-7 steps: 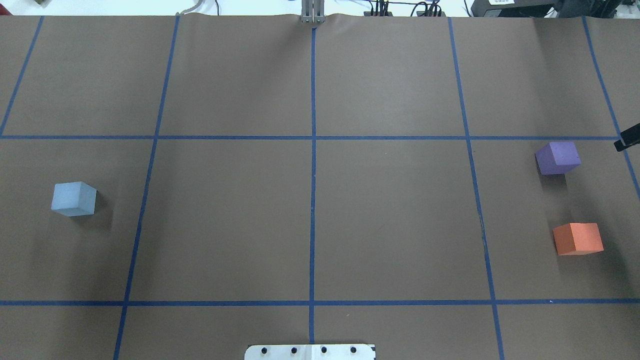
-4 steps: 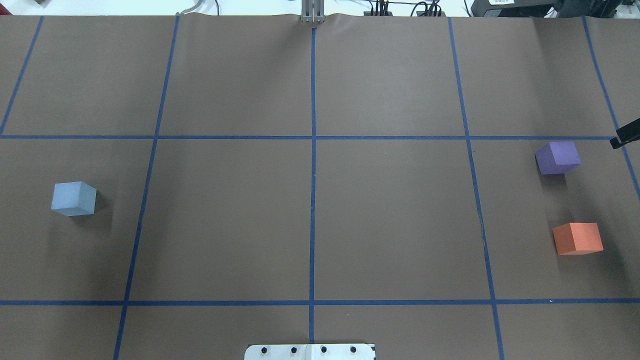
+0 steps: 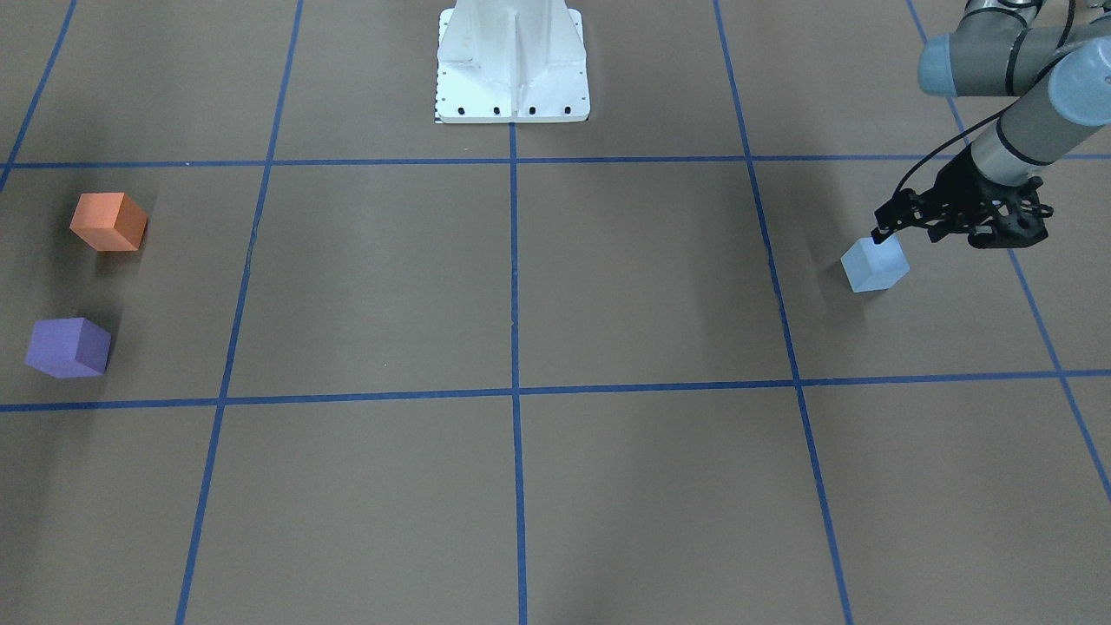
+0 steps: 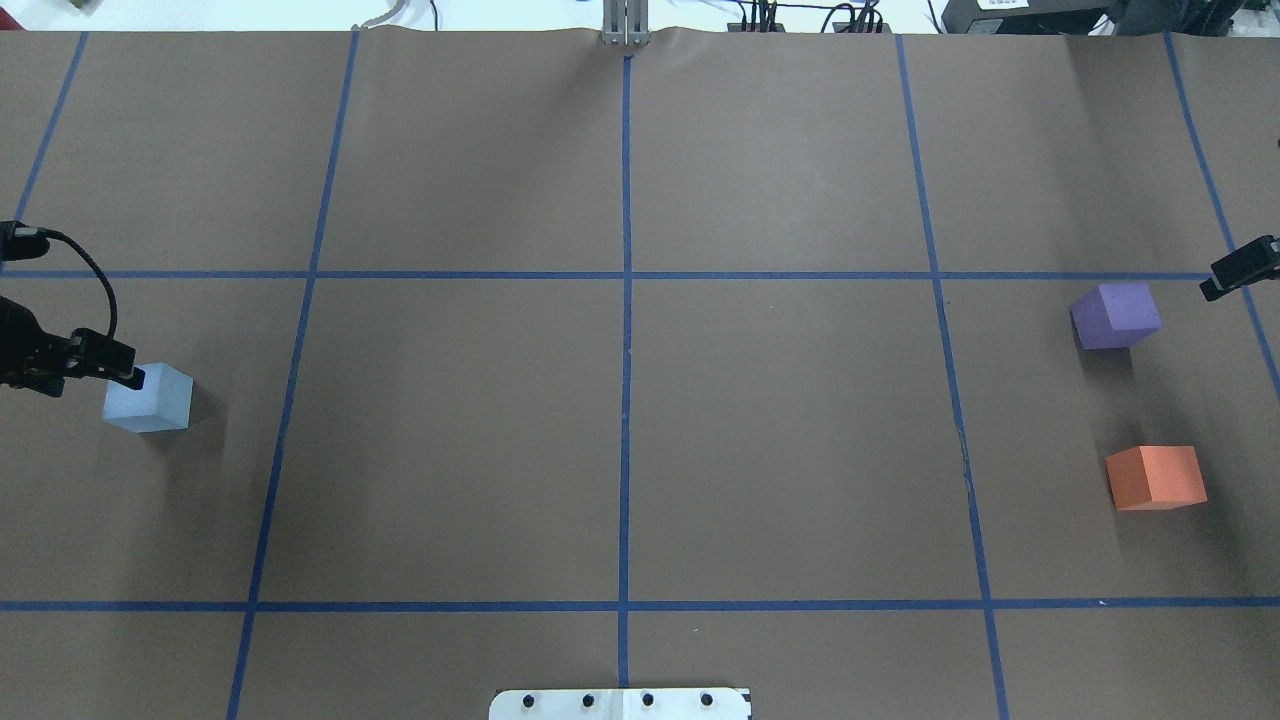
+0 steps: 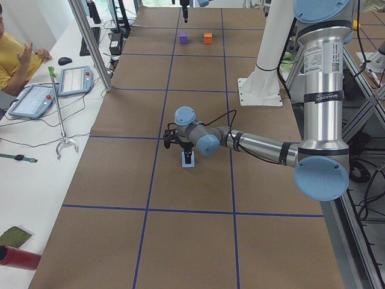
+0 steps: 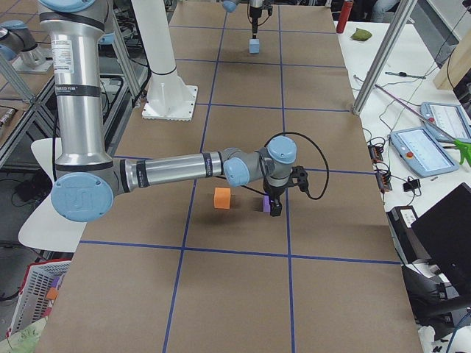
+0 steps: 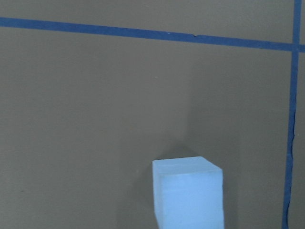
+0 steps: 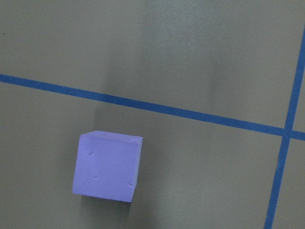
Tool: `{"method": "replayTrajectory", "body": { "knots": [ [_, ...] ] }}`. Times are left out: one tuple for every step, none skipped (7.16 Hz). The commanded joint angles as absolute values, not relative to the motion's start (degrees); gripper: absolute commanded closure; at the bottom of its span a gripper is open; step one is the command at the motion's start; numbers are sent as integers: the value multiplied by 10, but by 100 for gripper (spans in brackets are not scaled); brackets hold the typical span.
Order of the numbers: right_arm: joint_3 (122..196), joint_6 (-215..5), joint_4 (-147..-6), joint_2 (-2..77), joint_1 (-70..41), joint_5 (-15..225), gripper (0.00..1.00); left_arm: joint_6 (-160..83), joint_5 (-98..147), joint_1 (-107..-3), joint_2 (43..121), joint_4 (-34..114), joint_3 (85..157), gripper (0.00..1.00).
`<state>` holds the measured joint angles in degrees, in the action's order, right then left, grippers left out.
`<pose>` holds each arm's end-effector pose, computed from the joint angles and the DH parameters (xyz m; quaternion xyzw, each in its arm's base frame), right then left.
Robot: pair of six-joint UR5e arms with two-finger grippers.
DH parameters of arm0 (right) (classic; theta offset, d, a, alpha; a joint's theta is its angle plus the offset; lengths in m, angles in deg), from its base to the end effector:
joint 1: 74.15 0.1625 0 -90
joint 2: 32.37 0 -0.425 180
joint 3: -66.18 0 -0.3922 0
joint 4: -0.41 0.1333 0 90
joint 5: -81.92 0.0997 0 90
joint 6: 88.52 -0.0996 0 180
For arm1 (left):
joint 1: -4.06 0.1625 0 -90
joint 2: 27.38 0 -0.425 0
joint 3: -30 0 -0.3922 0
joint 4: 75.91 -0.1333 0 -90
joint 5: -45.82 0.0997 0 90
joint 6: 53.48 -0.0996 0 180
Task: Place blue block between orange and purple blocks
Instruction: 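Lower the left gripper onto the light blue cube and grasp it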
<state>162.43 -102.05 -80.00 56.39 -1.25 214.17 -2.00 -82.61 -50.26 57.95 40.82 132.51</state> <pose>-0.0880 -0.5117 0.5775 0.0395 -0.3803 -0.0822 0.9203 0.2221 -0.4318 0.5403 -0.0134 0.4211 -0.0271 0.9065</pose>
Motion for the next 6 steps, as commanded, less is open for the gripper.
{"method": "replayTrajectory", "body": {
  "knots": [
    [1617, -1021, -800, 563, -14, 2141, 0, -7, -793, -472, 593, 409, 1293, 0],
    [1617, -1020, -800, 563, -15, 2142, 0, -7, -793, -471, 609, 406, 1279, 0],
    [1615, -1020, -800, 564, -15, 2141, 0, -4, -798, -471, 626, 405, 1269, 0],
    [1615, -1020, -800, 563, -15, 2142, 0, 0, -800, -471, 627, 405, 1269, 0],
    [1614, -1020, -800, 563, -15, 2142, 0, 0, -794, -462, 626, 405, 1265, 0],
    [1612, -1020, -800, 564, -16, 2142, 0, -2, -793, -456, 625, 406, 1261, 3]
  ]
}}
